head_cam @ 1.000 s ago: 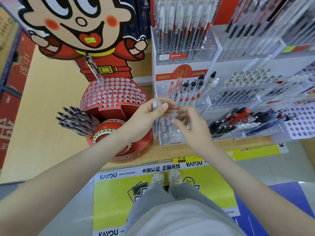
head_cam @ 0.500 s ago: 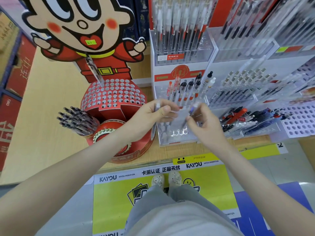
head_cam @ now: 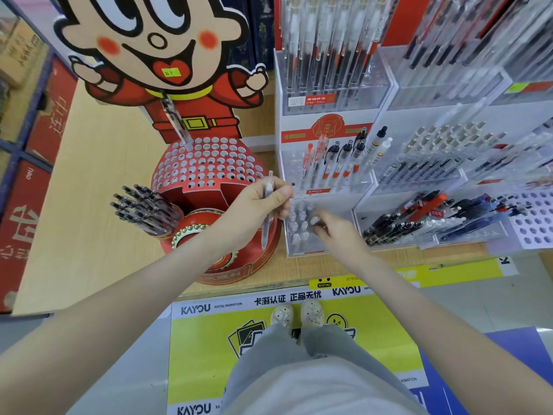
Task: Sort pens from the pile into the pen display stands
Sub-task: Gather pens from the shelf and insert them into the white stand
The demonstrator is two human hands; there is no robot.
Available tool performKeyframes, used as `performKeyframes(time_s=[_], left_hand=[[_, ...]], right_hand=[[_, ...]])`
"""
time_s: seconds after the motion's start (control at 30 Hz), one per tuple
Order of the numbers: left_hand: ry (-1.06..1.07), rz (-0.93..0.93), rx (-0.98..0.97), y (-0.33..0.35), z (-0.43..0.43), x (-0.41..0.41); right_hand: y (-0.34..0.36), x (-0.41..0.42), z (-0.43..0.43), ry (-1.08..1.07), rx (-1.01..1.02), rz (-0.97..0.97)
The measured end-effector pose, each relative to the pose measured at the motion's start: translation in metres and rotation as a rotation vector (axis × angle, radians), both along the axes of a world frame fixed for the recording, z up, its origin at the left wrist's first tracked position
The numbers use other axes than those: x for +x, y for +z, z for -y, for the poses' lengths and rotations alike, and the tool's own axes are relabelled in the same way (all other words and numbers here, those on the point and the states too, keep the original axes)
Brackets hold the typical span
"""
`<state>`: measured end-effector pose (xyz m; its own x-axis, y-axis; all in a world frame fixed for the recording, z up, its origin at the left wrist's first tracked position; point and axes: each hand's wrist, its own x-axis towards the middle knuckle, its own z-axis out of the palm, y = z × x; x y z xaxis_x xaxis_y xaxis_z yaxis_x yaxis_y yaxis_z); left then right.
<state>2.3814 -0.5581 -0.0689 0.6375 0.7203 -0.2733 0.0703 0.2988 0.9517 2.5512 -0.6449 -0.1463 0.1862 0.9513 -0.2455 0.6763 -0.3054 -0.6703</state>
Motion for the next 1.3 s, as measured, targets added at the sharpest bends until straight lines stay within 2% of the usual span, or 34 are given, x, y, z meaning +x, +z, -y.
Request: performKeyframes(time_s=[0.13, 0.23, 0.3, 0.4, 0.5, 0.63, 0.77, 0.83, 0.93, 1.0, 1.17, 1.3], left_hand=[[-0.024, -0.028, 0.049, 0.001, 0.002, 0.004], [-0.057, -0.091, 0.16, 0.001, 0.004, 0.006], [-0.066, -0.113, 0.244, 0.002, 0.005, 0.007], [-0.097, -0.099, 0.36, 0.004, 0.007, 0.011], [-0.149, -0.078, 0.445, 0.005, 0.009, 0.022], [-0.135, -0.057, 0.491, 0.01, 0.011, 0.03], [-0.168, -0.134, 0.543, 0.001, 0.01, 0.027], [-0.217, -0.288, 0.696, -0.011, 0.006, 0.018], [-0.364, -0.491, 1.242, -0.038, 0.001, -0.001], [-0.419, -0.516, 1.464, -0.05, 0.001, -0.007], [-0.483, -0.48, 1.639, -0.06, -0.001, -0.015], [-0.611, -0.497, 1.642, -0.069, -0.006, -0.023]], right_hand=[[-0.009, -0.002, -0.006, 0.0, -0.021, 0.093], [-0.005, 0.001, -0.005, 0.003, -0.056, 0.204], [0.009, 0.003, 0.003, -0.077, 0.011, 0.21], [0.051, -0.003, 0.018, -0.165, 0.216, -0.031], [0.086, -0.021, 0.015, -0.062, 0.227, -0.266], [0.096, -0.028, 0.006, -0.125, 0.19, -0.38], [0.093, -0.016, 0.016, -0.104, 0.227, -0.321], [0.083, -0.008, 0.023, -0.164, 0.267, -0.293], [0.057, -0.001, 0.032, -0.237, 0.237, -0.26], [0.039, -0.001, 0.036, -0.261, 0.182, -0.285], [0.01, -0.006, 0.031, -0.22, 0.121, -0.278], [-0.002, -0.008, 0.026, -0.142, 0.027, -0.146]])
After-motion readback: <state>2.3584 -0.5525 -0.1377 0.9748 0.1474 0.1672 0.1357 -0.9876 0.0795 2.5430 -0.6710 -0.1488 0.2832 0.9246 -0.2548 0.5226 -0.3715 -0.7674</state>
